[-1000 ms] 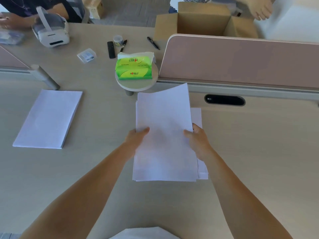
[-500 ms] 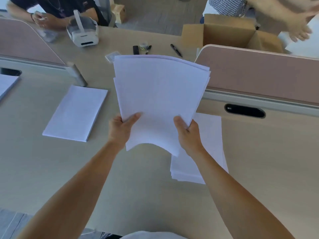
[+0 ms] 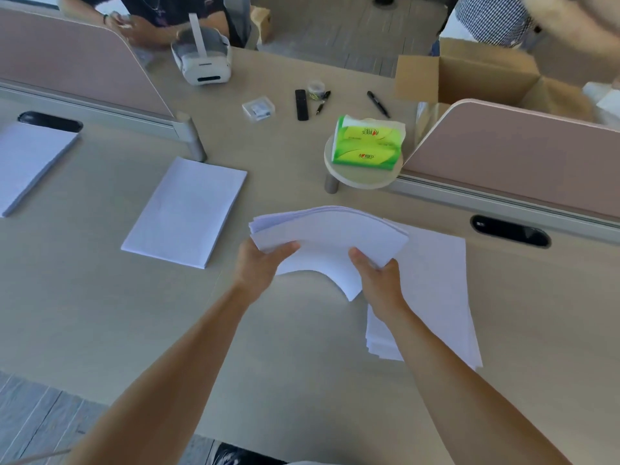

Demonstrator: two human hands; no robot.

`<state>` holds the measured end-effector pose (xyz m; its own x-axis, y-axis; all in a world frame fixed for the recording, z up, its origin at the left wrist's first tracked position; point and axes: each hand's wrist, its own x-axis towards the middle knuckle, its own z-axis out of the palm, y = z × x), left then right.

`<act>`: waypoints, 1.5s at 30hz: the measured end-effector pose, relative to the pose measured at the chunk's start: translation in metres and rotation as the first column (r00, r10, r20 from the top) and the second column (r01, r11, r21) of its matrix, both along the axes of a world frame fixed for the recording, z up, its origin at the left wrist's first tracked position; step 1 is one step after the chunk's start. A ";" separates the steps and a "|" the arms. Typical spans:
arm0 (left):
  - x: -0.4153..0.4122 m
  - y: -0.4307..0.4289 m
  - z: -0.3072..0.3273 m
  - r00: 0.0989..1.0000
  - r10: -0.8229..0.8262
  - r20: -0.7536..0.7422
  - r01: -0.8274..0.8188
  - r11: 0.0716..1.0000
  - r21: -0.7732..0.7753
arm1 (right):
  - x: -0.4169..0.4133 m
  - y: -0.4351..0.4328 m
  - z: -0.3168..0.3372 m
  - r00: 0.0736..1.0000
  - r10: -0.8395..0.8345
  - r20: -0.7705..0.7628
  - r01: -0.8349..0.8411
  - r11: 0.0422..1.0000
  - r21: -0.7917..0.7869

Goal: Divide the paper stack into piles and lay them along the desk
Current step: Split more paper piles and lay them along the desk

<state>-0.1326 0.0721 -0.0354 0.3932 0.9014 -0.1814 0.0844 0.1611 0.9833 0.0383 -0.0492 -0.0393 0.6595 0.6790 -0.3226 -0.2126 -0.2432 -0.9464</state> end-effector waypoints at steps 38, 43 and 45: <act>-0.034 0.025 0.001 0.753 0.081 -0.653 0.410 0.719 0.562 | 0.044 -0.009 -0.011 0.711 0.517 0.478 -0.324 0.843 -0.430; -0.042 0.046 0.020 0.811 0.008 -0.586 0.372 0.765 0.525 | 0.053 0.012 0.011 0.661 0.543 0.518 -0.394 0.838 -0.377; -0.048 0.057 0.026 0.851 -0.192 -0.488 0.375 0.874 0.309 | 0.058 0.022 0.020 0.669 0.569 0.478 -0.439 0.821 -0.365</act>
<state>-0.1809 0.1295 -0.0092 0.6059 0.7932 -0.0614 0.4931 -0.3139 0.8114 0.0965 -0.0271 -0.0190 0.3368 0.9222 -0.1902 0.5326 -0.3532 -0.7692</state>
